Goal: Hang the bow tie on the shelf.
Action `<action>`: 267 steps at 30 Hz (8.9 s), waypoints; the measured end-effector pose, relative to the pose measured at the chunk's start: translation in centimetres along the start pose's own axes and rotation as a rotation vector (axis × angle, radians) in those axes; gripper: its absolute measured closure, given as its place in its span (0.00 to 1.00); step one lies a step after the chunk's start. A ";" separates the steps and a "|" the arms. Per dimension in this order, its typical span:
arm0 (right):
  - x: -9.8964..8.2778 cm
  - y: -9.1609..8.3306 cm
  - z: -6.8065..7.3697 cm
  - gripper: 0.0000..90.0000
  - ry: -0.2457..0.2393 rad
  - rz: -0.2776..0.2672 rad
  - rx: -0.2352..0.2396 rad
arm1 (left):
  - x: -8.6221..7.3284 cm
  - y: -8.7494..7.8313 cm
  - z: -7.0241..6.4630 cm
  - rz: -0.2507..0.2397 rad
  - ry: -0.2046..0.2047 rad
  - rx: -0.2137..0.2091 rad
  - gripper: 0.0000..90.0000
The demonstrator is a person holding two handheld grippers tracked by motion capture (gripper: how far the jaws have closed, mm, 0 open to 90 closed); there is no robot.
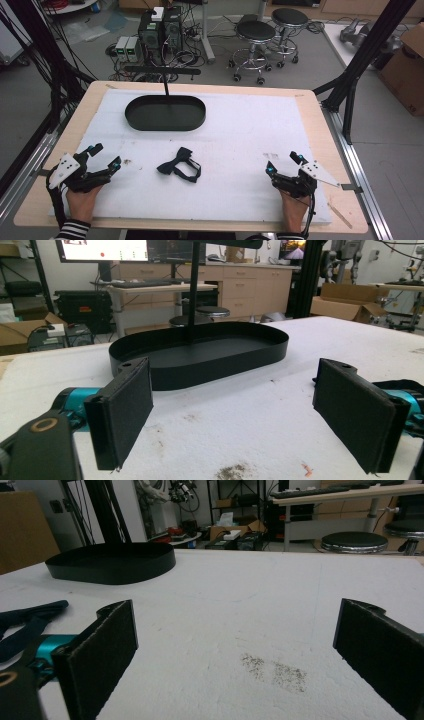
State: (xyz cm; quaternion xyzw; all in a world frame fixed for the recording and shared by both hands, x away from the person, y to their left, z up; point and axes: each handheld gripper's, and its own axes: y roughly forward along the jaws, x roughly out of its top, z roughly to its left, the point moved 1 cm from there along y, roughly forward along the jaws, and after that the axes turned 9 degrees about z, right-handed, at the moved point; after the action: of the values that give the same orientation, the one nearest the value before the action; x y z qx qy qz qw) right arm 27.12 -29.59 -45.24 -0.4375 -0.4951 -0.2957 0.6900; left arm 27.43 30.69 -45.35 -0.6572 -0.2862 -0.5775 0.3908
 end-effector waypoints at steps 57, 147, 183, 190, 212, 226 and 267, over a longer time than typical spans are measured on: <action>0.0 0.1 0.1 0.03 -0.011 0.017 -0.007 | 9.2 4.8 -4.0 0.411 0.124 -0.137 0.17; 0.0 0.1 0.1 0.03 -0.010 0.013 -0.002 | 5.7 16.5 -12.3 1.035 0.261 -0.229 0.81; 0.0 0.1 0.2 0.03 -0.013 0.015 -0.002 | 8.9 13.9 -11.0 0.633 0.258 -0.190 0.83; 0.0 0.1 0.2 0.03 -0.014 0.014 -0.002 | 9.8 13.2 -10.2 0.500 0.211 -0.203 0.83; 0.0 0.1 0.2 0.03 -0.016 0.014 -0.004 | 12.7 11.9 -6.3 0.345 0.143 -0.124 0.83; 0.0 0.1 0.2 0.03 -0.019 0.016 -0.004 | 15.8 11.6 -3.6 0.305 0.146 -0.072 0.83; 0.1 0.2 0.2 0.03 -0.021 0.023 -0.004 | 20.3 17.2 2.1 0.225 0.160 0.051 0.83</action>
State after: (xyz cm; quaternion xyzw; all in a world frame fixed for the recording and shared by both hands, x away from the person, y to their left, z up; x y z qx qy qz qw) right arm 27.23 -29.31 -45.21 -0.4477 -0.4966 -0.2840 0.6872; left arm 46.22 21.85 -28.60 -0.6268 -0.1933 -0.5730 0.4913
